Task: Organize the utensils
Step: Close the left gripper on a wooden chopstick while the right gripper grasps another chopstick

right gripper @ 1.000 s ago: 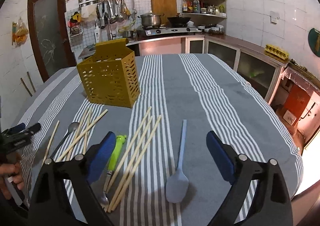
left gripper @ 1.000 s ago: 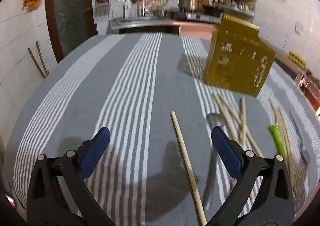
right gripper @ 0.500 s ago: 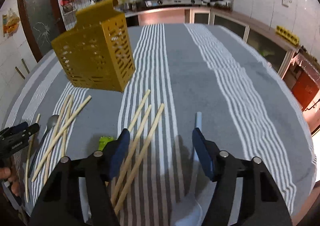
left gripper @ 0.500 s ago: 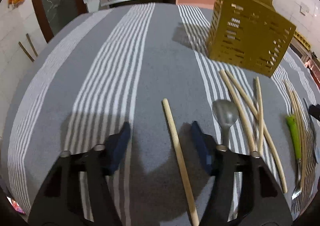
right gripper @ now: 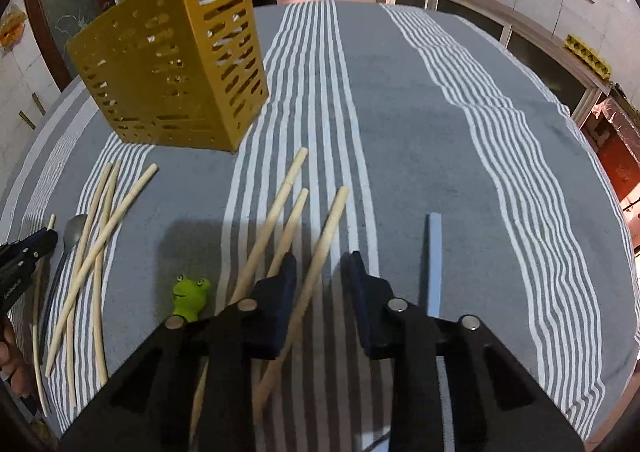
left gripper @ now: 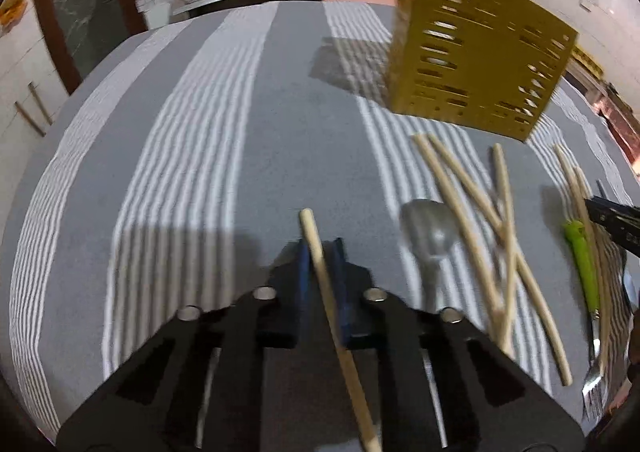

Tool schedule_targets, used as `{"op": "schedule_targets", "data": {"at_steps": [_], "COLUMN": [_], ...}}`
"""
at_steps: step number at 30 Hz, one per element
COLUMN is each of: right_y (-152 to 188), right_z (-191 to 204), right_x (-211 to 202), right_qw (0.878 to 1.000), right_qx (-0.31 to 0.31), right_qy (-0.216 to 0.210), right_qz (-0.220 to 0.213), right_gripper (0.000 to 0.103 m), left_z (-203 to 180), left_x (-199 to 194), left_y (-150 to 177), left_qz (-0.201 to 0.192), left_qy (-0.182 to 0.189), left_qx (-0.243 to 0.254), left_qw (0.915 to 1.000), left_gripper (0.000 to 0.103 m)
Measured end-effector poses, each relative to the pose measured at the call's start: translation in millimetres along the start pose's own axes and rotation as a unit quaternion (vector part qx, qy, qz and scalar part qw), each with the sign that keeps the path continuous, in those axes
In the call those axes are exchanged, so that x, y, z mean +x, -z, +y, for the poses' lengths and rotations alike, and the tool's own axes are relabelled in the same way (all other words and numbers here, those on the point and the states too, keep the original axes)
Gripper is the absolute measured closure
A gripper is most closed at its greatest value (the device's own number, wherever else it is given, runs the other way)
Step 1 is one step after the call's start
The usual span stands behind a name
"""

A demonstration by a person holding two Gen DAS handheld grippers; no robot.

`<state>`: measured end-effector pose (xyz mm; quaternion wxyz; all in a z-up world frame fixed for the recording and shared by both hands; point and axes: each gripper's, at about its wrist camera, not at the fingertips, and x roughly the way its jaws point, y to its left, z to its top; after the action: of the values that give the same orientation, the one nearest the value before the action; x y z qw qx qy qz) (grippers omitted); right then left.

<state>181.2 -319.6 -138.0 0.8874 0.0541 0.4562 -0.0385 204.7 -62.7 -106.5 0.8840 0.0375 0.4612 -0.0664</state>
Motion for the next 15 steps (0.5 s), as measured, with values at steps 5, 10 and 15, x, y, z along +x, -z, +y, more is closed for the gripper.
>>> {"op": "schedule_targets", "data": {"at_steps": [5,10,15], "right_y": [-5,-9,-9], "right_z": [-4,-9,-11], "right_x": [6,-1,-20], "right_qw": [1.000,1.000,0.998], "right_qx": [-0.004,0.009,0.019], "right_qy": [-0.007,-0.025,-0.049], "right_qz": [0.009,0.003,-0.028], "right_gripper": [0.089,0.097,0.097], "left_z": [-4,3,4], "left_x": [5,5,-4], "left_y": [-2,-8,-6], "left_qz": [0.002,0.010,0.004], "left_qy": [0.014,0.032,0.043], "left_qx": [0.001,-0.010,-0.015], "left_qw": [0.9999,0.9994,0.9989], "left_gripper": [0.097,0.098,0.099]}}
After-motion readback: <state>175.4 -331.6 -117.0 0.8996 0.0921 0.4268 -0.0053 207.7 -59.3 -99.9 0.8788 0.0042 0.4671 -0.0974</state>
